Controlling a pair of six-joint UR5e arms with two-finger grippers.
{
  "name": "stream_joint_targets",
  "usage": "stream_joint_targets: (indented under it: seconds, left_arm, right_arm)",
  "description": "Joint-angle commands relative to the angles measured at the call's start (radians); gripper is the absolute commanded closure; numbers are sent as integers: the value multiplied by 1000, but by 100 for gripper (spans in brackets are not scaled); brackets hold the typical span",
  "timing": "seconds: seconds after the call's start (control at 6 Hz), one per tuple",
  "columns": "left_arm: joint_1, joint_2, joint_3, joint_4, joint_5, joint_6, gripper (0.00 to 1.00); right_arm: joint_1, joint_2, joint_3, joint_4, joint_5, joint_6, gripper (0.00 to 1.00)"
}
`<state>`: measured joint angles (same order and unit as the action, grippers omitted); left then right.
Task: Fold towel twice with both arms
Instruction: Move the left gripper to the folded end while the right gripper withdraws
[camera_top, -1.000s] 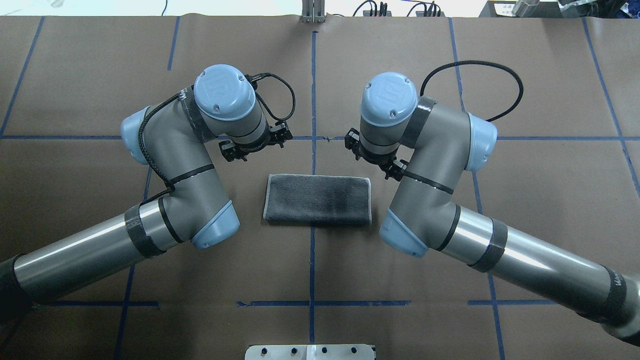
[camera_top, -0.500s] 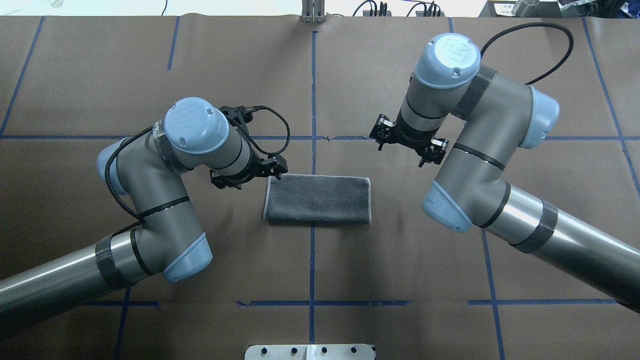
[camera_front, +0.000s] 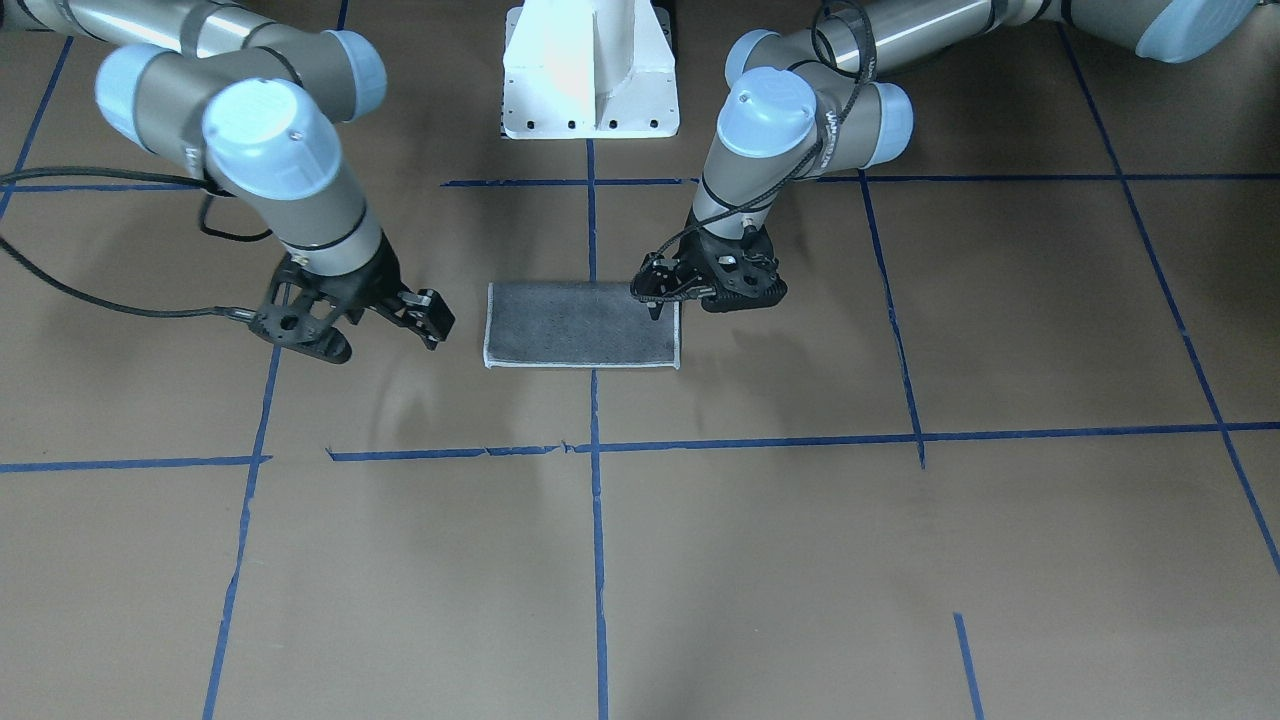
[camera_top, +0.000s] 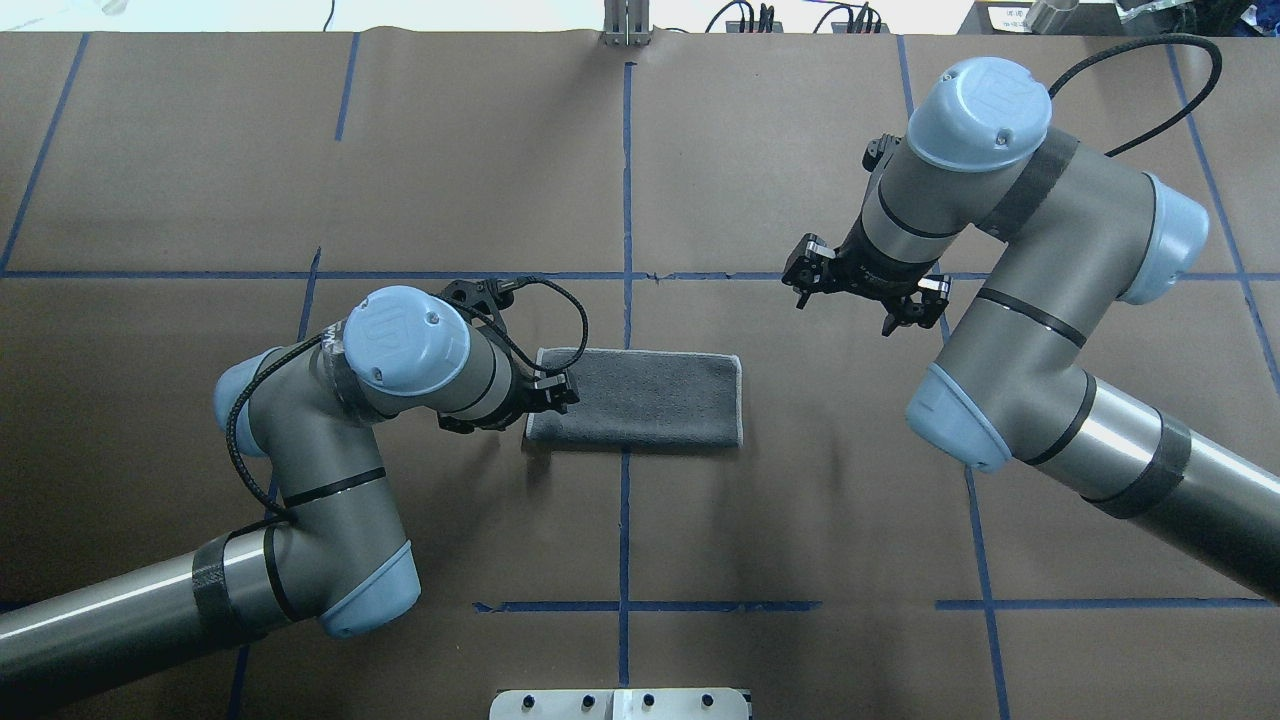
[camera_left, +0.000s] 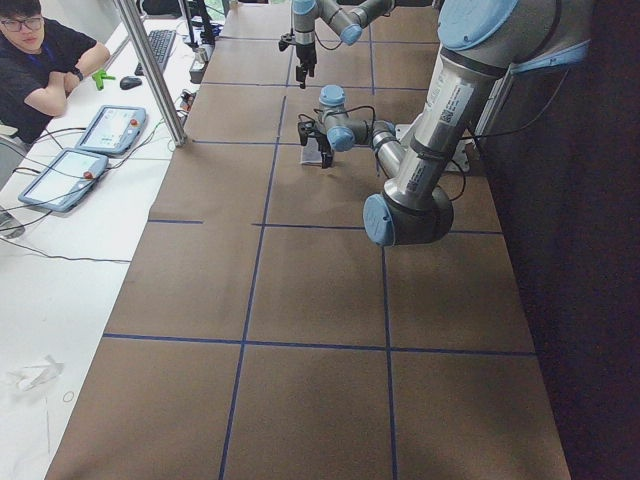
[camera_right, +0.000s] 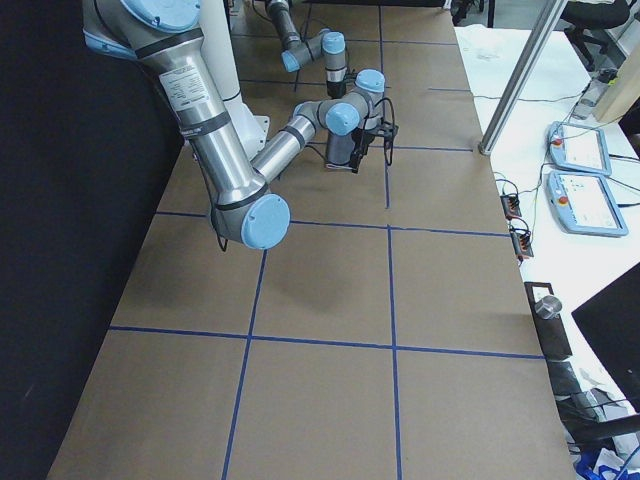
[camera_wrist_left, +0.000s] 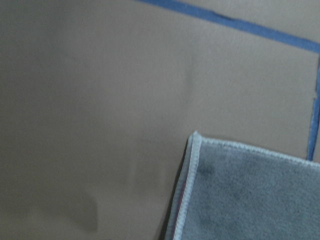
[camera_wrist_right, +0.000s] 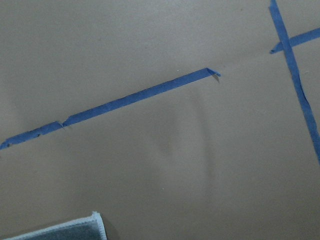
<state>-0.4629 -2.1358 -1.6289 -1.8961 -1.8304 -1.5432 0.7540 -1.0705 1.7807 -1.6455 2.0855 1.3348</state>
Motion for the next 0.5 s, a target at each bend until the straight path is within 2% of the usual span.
stream_joint_targets:
  seconds: [0.0,0.33]
  left_arm:
    - [21,2,3,-12,0,-52,38]
    - [23,4,1,-12,2,-61,43]
  right_arm:
    - [-1,-2,6,0,-1,-2,0]
    - [-1,-3,6,0,-5,-2,0]
